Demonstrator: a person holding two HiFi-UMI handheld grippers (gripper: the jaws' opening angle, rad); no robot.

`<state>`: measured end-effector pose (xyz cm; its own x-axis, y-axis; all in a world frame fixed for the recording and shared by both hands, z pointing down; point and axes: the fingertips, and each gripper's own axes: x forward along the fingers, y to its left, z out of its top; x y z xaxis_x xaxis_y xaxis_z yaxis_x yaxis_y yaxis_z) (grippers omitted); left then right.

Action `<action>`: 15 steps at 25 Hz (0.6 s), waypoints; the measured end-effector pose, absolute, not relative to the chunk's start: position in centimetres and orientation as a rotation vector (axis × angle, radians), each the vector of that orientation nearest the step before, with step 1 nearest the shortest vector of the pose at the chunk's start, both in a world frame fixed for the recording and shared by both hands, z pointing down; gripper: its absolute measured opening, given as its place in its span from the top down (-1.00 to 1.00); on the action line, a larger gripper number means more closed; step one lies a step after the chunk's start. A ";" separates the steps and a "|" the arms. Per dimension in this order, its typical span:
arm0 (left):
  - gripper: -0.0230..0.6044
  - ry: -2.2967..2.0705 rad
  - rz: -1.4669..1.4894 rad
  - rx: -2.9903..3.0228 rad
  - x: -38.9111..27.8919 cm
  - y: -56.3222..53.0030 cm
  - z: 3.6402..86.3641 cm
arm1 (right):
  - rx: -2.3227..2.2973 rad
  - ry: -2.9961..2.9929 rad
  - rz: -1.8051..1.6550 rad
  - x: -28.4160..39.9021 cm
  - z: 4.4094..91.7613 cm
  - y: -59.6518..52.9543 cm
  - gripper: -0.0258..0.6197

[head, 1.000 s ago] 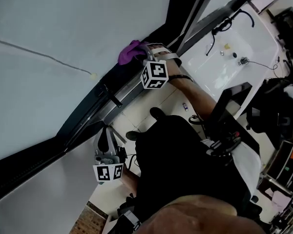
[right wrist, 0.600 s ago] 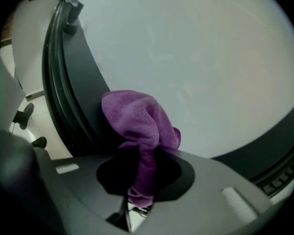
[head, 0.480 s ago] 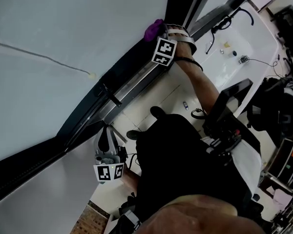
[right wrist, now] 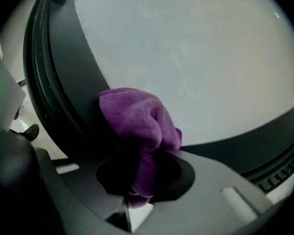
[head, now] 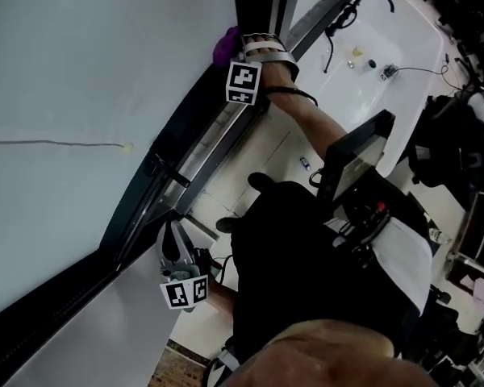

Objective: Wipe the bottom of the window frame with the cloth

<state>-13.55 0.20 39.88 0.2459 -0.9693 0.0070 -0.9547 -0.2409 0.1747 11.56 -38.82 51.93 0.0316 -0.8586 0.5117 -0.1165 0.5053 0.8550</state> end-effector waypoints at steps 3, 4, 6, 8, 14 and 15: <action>0.92 -1.836 -0.158 2.365 -13.4 0.1 40.0 | 0.887 -1.461 -0.713 11.7 52.0 -38.3 0.74; 0.92 -1.835 -0.158 2.363 -13.3 0.1 40.1 | 0.879 -1.464 -0.719 11.6 52.1 -38.1 0.74; 0.92 -1.831 -0.152 2.359 -13.2 0.1 40.4 | 0.861 -1.470 -0.732 11.5 52.1 -37.7 0.74; 0.92 -1.824 -0.144 2.358 -13.1 0.2 40.6 | 0.837 -1.470 -0.732 11.7 52.1 -37.0 0.74; 0.92 -1.779 -0.113 2.371 -12.0 0.4 41.3 | 0.606 -1.617 -0.489 14.6 53.3 -27.5 0.73; 0.92 -1.776 -0.100 2.367 -11.4 0.0 41.3 | 0.527 -1.726 -0.429 14.0 53.5 -25.4 0.73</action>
